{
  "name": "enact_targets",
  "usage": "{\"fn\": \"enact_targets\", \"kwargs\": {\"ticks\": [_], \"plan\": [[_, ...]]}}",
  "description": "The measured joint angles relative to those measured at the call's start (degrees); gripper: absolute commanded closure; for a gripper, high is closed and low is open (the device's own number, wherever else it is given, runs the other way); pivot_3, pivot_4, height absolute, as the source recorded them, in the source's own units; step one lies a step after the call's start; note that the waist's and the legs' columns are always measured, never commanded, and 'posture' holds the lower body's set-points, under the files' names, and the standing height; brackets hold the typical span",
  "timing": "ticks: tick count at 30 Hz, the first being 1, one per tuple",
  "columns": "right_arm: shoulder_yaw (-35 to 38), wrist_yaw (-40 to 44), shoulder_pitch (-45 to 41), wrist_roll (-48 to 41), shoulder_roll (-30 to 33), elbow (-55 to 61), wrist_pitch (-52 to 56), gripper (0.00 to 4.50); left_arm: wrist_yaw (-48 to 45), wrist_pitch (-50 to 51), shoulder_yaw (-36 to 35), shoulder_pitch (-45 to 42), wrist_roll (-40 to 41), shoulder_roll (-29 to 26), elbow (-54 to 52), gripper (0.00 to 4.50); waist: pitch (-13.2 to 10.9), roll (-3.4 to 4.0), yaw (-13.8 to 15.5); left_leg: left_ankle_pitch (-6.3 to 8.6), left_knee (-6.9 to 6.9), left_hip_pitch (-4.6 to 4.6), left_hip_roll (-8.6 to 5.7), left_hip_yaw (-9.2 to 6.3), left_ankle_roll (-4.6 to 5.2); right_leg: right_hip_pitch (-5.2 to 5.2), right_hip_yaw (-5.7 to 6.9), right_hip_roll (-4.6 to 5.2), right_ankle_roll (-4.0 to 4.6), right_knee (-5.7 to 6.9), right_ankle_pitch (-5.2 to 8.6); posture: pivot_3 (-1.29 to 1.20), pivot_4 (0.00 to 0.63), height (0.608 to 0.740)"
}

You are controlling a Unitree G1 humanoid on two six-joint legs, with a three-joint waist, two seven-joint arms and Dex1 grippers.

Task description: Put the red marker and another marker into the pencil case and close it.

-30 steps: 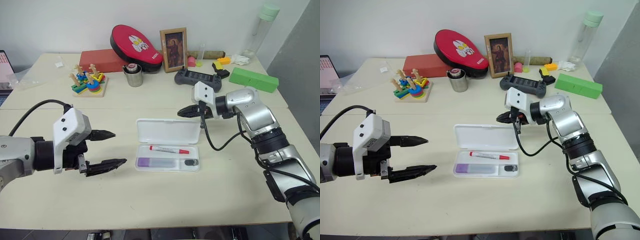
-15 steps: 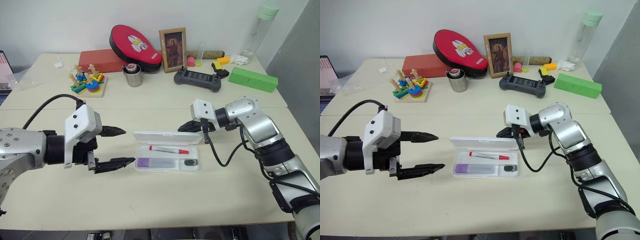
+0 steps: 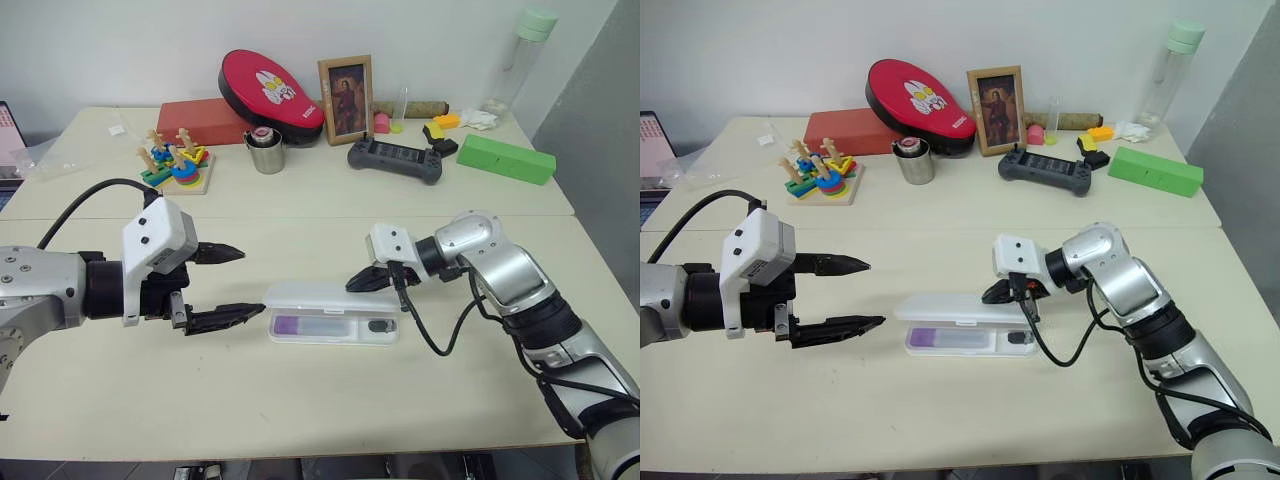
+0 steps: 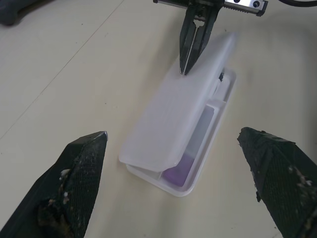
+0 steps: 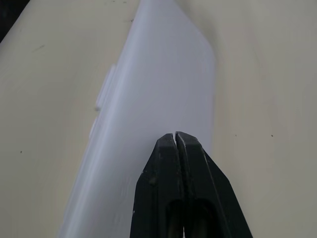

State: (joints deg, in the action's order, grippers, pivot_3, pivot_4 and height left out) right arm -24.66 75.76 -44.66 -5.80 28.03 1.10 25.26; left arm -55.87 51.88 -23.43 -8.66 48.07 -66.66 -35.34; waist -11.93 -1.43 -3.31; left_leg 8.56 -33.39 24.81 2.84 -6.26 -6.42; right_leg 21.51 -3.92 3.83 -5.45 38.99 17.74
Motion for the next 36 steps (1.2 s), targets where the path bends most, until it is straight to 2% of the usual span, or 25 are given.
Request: {"fn": "enact_targets", "kwargs": {"ticks": [5,23,29,32,36], "plan": [[-3.6,-1.2,2.5,0.2,-1.9,0.4,1.7,4.47,0.1,-0.1,0.0,0.1,-0.2,0.0,0.0,0.0,0.0,0.0,0.0,0.0,0.01,0.0,0.0,0.01,0.0,0.0,0.0,0.0,0.0,-0.01,0.0,0.0,0.15,0.74],[-3.6,-3.8,3.0,0.1,-2.7,-3.5,1.0,4.47,0.8,-0.1,0.0,2.0,-0.2,1.1,-0.1,0.0,0.0,-0.03,0.0,-0.01,-0.04,-0.1,0.0,0.0,-0.01,-0.1,-0.01,0.0,-0.01,0.01,-0.01,0.0,0.15,0.74],[0.1,-5.1,3.0,-0.9,-1.0,-0.8,3.1,4.47,2.8,-0.3,-0.8,3.6,0.4,5.4,-0.1,0.0,0.0,-0.04,0.1,0.0,0.03,-0.07,0.01,-0.01,-0.01,-0.05,0.0,0.0,0.02,0.0,0.01,0.0,0.15,0.74],[6.3,-8.0,3.2,-3.4,1.7,2.0,6.7,4.47,9.4,-5.2,-1.4,7.7,-3.3,15.4,1.5,0.0,0.0,0.1,0.2,0.0,0.08,-0.07,-0.03,0.06,0.0,-0.05,-0.03,0.06,0.01,-0.04,0.01,0.0,0.15,0.74],[12.7,-11.0,4.2,-4.6,5.1,3.9,9.6,4.47,16.8,-7.4,-0.3,9.0,-8.2,21.9,4.3,0.0,0.0,-0.08,0.4,0.0,0.06,-0.07,0.0,-0.02,0.0,-0.09,0.03,0.02,0.04,-0.02,0.01,0.0,0.15,0.74]]}}
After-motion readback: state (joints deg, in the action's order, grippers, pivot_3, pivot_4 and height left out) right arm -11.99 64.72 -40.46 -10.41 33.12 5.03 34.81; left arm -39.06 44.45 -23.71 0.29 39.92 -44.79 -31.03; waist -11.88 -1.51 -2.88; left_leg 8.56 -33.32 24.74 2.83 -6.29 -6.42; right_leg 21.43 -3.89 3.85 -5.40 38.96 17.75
